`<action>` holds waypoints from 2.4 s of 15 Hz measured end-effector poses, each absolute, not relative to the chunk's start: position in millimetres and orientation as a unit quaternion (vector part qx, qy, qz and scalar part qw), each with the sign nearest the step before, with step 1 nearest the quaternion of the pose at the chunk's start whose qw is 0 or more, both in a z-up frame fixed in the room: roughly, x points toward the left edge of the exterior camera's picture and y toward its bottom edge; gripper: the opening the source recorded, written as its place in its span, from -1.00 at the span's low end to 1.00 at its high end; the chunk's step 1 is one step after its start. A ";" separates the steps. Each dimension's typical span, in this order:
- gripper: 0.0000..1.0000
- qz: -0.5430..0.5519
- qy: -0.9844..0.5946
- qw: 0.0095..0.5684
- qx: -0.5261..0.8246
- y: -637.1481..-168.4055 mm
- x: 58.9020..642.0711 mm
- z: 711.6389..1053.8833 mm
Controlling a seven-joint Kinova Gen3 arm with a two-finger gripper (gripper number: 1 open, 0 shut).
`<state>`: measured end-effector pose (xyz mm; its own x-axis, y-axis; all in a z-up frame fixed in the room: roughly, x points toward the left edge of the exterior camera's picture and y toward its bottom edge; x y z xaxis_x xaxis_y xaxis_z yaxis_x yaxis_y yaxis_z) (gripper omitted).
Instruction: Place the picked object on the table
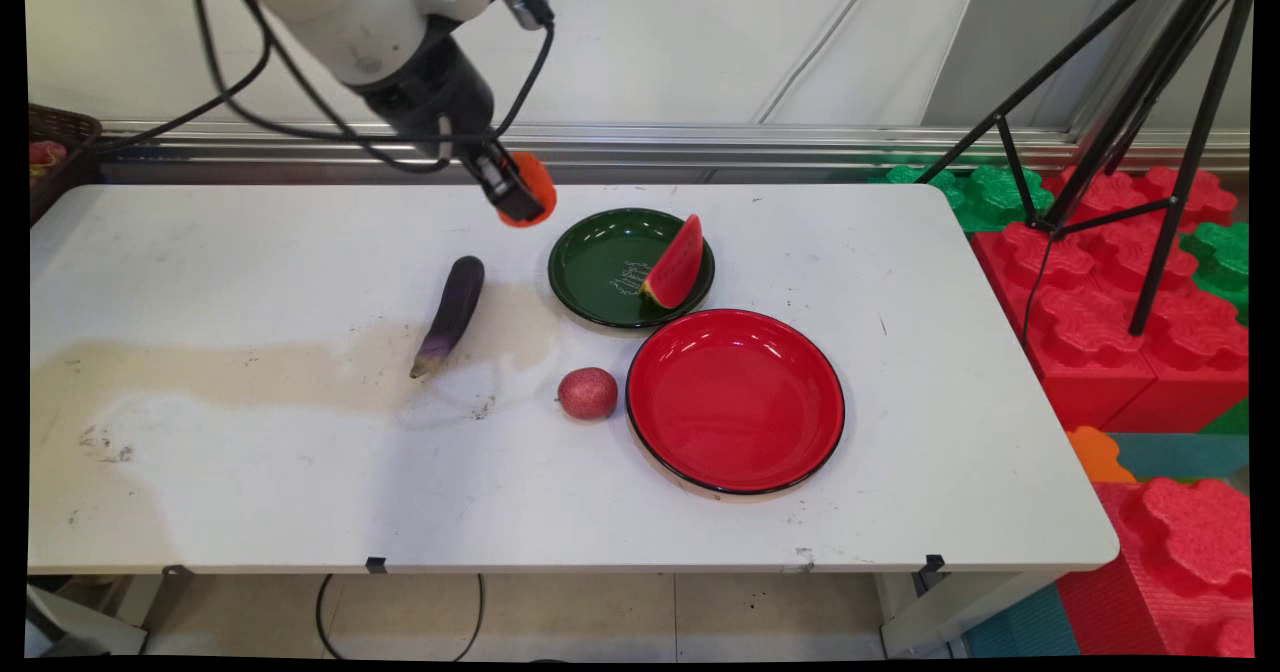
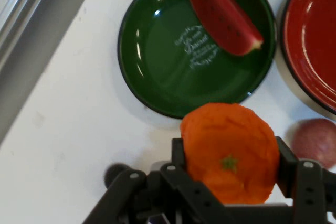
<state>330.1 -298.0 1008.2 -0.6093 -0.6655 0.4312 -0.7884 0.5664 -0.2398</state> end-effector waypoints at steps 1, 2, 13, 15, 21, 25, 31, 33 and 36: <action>-1.00 0.206 -0.871 0.148 0.420 -293.1 329.4 1007.4; -1.00 0.205 -0.869 0.148 0.425 -286.2 328.0 1006.1; -1.00 0.192 -0.859 0.111 0.462 -264.4 309.1 954.2; -1.00 0.189 -0.860 0.104 0.463 -265.8 306.7 942.6; -1.00 0.183 -0.863 0.081 0.464 -277.6 299.3 899.9; -1.00 0.177 -0.866 0.068 0.463 -288.2 298.5 872.5; -1.00 0.164 -0.871 0.050 0.461 -302.0 300.2 833.1; -1.00 0.161 -0.872 0.047 0.459 -304.6 300.9 823.8; 1.00 0.159 -0.875 0.045 0.455 -308.1 302.3 815.1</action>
<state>302.3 -308.1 815.1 -0.5818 -0.7822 0.2229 -0.8106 0.5354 -0.2371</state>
